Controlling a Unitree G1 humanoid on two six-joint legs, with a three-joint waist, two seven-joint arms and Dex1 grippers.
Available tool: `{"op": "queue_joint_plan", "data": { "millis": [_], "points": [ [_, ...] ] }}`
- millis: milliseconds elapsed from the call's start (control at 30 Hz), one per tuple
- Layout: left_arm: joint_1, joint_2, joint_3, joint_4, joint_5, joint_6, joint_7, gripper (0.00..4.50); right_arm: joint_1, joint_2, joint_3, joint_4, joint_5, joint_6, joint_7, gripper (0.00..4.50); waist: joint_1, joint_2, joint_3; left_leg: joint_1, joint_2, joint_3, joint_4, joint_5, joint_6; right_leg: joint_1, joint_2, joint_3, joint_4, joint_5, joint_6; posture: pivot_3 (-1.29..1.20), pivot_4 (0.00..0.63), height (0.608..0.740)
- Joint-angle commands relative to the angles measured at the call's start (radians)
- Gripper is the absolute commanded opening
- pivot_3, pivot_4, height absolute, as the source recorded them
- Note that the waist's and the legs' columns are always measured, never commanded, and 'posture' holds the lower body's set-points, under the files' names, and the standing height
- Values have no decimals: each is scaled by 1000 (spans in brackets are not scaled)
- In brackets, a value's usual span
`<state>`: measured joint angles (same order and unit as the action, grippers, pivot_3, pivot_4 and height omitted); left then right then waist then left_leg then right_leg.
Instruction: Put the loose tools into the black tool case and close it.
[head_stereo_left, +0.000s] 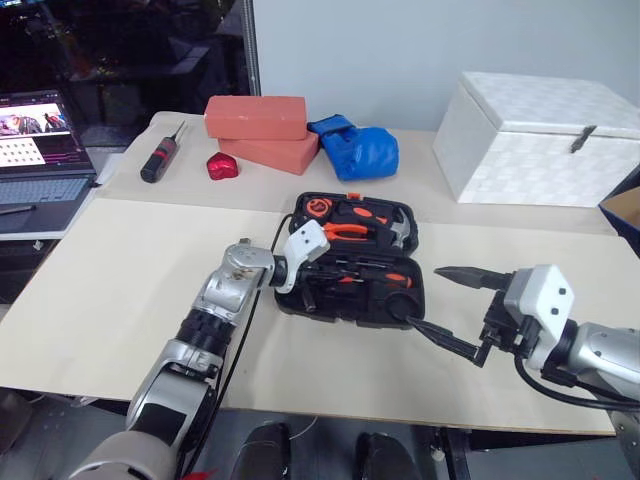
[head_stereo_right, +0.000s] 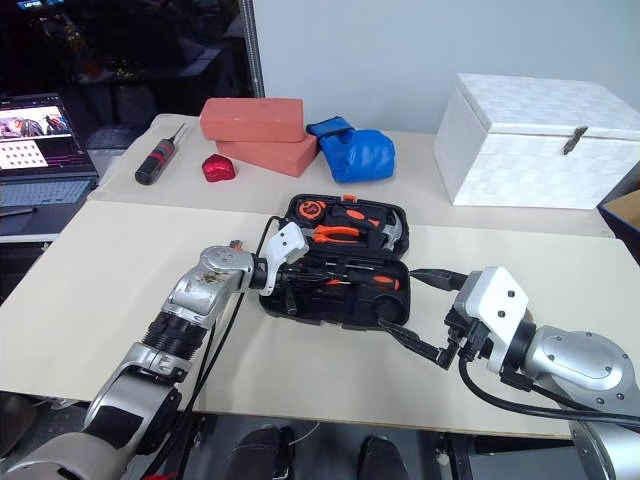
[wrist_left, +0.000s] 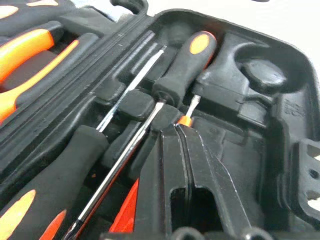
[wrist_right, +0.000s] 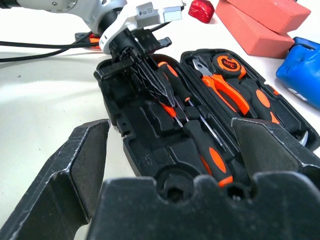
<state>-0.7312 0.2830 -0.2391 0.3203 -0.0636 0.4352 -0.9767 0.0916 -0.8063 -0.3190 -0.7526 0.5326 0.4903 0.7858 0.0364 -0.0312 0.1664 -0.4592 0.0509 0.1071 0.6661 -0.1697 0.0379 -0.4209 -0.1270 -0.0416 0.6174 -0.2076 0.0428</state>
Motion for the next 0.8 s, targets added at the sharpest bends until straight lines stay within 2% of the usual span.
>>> {"op": "queue_joint_plan", "data": {
  "millis": [33,467,500,800],
  "points": [
    [54,31,-15,-25,27,11,35,30,10,-2,-16,-9,0,-28,7,4500,0,0,0,1,0,0,0,0,0,0,0,0,0,0,-1,0,150,740],
    [140,156,-34,-14,64,-100,46,30,4,-4,-1,35,-11,-73,45,4500,-22,3,-8,10,1,-2,0,-1,-2,3,0,1,0,-5,0,0,150,740],
    [142,161,-33,-11,63,-104,46,30,2,-4,0,38,-11,-74,48,4500,-23,3,-8,13,1,-2,0,-4,-7,5,-1,1,0,-5,0,0,150,740],
    [142,200,9,-3,42,-158,46,30,-31,-11,16,47,-7,-72,52,4500,-28,5,-9,19,2,-2,-2,-5,-9,11,-1,1,-3,-5,1,0,150,740]
  ]
}}
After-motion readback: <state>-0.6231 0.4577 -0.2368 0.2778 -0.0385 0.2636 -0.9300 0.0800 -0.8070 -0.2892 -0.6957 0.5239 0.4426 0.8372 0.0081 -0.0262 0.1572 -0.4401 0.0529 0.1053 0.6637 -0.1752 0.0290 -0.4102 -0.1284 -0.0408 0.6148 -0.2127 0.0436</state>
